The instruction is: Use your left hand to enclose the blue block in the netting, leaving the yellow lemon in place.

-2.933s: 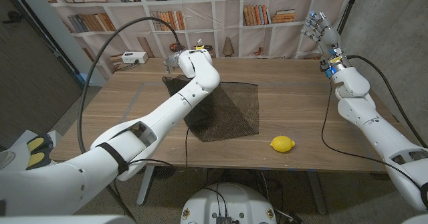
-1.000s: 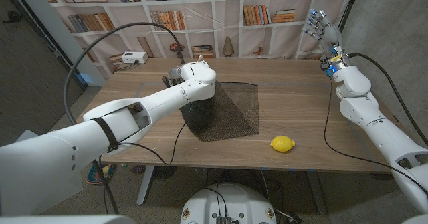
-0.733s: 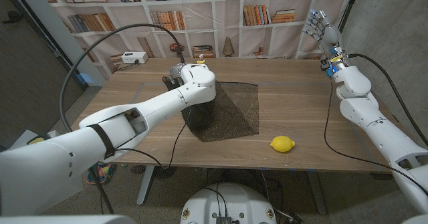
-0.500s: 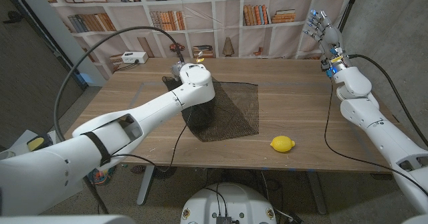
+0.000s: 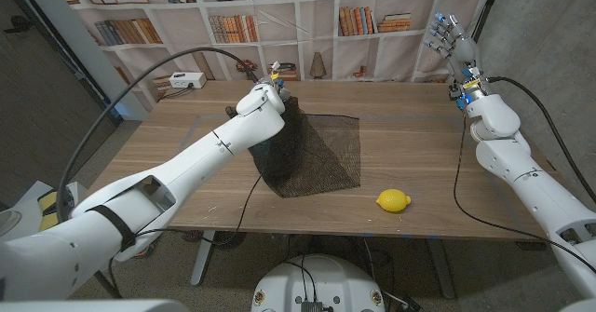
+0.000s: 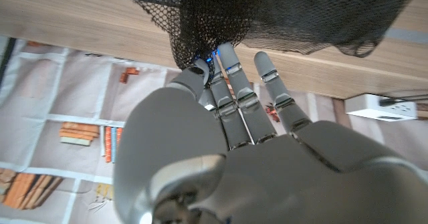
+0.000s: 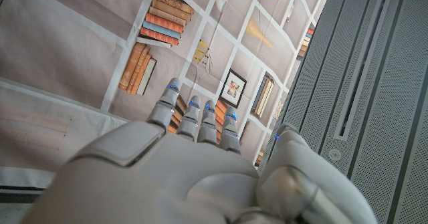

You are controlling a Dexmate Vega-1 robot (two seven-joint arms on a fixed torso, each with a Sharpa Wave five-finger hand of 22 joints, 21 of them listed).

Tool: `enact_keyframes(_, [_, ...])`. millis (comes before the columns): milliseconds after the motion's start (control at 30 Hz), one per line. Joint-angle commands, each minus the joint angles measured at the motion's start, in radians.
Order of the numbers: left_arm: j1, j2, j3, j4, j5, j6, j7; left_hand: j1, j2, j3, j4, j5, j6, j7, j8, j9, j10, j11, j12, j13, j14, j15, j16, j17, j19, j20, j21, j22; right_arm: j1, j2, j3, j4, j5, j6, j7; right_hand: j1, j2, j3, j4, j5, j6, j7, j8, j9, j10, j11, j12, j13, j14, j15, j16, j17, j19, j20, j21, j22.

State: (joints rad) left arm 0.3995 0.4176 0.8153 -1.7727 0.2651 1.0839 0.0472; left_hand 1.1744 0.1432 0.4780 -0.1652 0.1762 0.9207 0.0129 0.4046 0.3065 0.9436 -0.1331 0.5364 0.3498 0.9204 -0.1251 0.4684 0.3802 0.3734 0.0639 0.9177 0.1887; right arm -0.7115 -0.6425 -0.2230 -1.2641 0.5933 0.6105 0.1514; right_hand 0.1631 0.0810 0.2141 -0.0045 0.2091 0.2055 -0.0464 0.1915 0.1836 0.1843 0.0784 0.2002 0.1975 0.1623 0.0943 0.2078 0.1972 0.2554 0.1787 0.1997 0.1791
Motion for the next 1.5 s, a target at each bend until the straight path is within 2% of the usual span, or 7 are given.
enact_keyframes(33, [-0.122, 0.119, 0.153, -0.042, -0.11, -0.132, -0.123, 0.025, 0.002, -0.002, 0.0, -0.006, 0.022, -0.014, -0.009, -0.005, 0.049, -0.054, 0.061, 0.163, 0.011, -0.11, -0.006, -0.002, 0.004, -0.016, 0.013, 0.003, -0.03, -0.016, 0.014, -0.035, -0.001, 0.001, -0.016, -0.004, 0.0, 0.002, -0.001, -0.005, 0.003, -0.005, 0.003, 0.004, 0.005, -0.002, 0.002, 0.004, 0.007, 0.0, 0.0, 0.004, 0.004, -0.009, 0.004, 0.002])
enact_keyframes(333, [-0.291, 0.093, 0.366, 0.049, -0.048, -0.083, -0.299, -0.019, 0.003, -0.026, 0.029, -0.004, -0.05, -0.026, -0.066, -0.024, -0.006, -0.048, -0.002, 0.117, -0.05, -0.094, -0.065, -0.039, -0.051, -0.009, 0.006, -0.001, -0.043, -0.022, 0.024, -0.049, -0.001, 0.005, -0.019, -0.005, -0.001, 0.002, -0.002, -0.005, 0.005, -0.005, 0.003, 0.004, 0.004, -0.005, 0.001, 0.004, 0.008, 0.001, 0.0, 0.004, 0.005, -0.009, 0.005, 0.002])
enact_keyframes(533, [-0.342, 0.075, 0.425, 0.082, -0.039, -0.039, -0.35, -0.184, -0.035, -0.074, 0.07, -0.003, -0.415, -0.067, -0.229, -0.086, -0.397, 0.069, -0.272, 0.007, -0.351, 0.049, -0.243, -0.148, -0.173, 0.065, -0.051, -0.009, -0.047, -0.023, 0.026, -0.052, 0.002, 0.003, -0.018, -0.006, -0.001, 0.002, -0.002, -0.005, 0.004, -0.005, 0.003, 0.004, 0.005, -0.004, 0.001, 0.004, 0.009, 0.0, 0.001, 0.004, 0.006, -0.008, 0.005, 0.002])
enact_keyframes(700, [-0.354, 0.08, 0.436, 0.07, -0.032, -0.027, -0.34, -0.28, -0.053, -0.132, 0.082, -0.003, -0.733, -0.082, -0.238, -0.113, -0.667, 0.118, -0.36, -0.044, -0.621, 0.15, -0.287, -0.166, -0.272, 0.091, -0.122, -0.01, -0.045, -0.022, 0.025, -0.051, 0.002, 0.0, -0.017, -0.006, -0.001, 0.002, -0.002, -0.005, 0.005, -0.006, 0.003, 0.004, 0.006, -0.004, 0.002, 0.004, 0.009, 0.0, 0.001, 0.004, 0.006, -0.008, 0.005, 0.002])
enact_keyframes(933, [-0.391, 0.088, 0.449, 0.091, -0.023, -0.066, -0.352, -0.357, -0.062, -0.17, 0.105, 0.005, -0.908, -0.074, -0.235, -0.119, -0.82, 0.154, -0.359, -0.067, -0.695, 0.164, -0.28, -0.168, -0.323, 0.094, -0.168, -0.008, -0.031, -0.014, 0.019, -0.036, 0.003, 0.001, -0.007, -0.007, -0.001, 0.002, -0.002, -0.005, 0.005, -0.005, 0.003, 0.004, 0.006, -0.003, 0.002, 0.004, 0.01, 0.0, 0.001, 0.004, 0.006, -0.008, 0.005, 0.002])
enact_keyframes(1200, [-0.344, 0.085, 0.449, 0.101, 0.135, -0.136, -0.154, -0.358, -0.054, -0.166, 0.083, 0.011, -0.757, -0.148, -0.18, -0.12, -0.695, 0.017, -0.293, -0.086, -0.632, 0.118, -0.245, -0.176, -0.289, 0.088, -0.183, -0.007, -0.038, -0.014, 0.022, -0.042, 0.0, 0.006, -0.014, -0.007, -0.001, 0.002, -0.002, -0.005, 0.006, -0.005, 0.003, 0.004, 0.006, -0.002, 0.002, 0.004, 0.008, 0.001, 0.0, 0.004, 0.005, -0.008, 0.005, 0.002])
enact_keyframes(1500, [-0.421, 0.06, 0.454, 0.25, 0.172, -0.349, -0.323, -0.389, -0.088, -0.19, 0.077, 0.011, -0.693, -0.152, -0.178, -0.118, -0.662, 0.001, -0.285, -0.095, -0.636, 0.096, -0.252, -0.178, -0.285, 0.071, -0.199, -0.008, -0.061, -0.022, 0.028, -0.062, -0.009, 0.006, -0.03, -0.007, -0.001, 0.003, -0.003, -0.005, 0.007, -0.004, 0.003, 0.004, 0.006, -0.002, 0.002, 0.004, 0.009, 0.001, 0.0, 0.004, 0.006, -0.009, 0.005, 0.002])
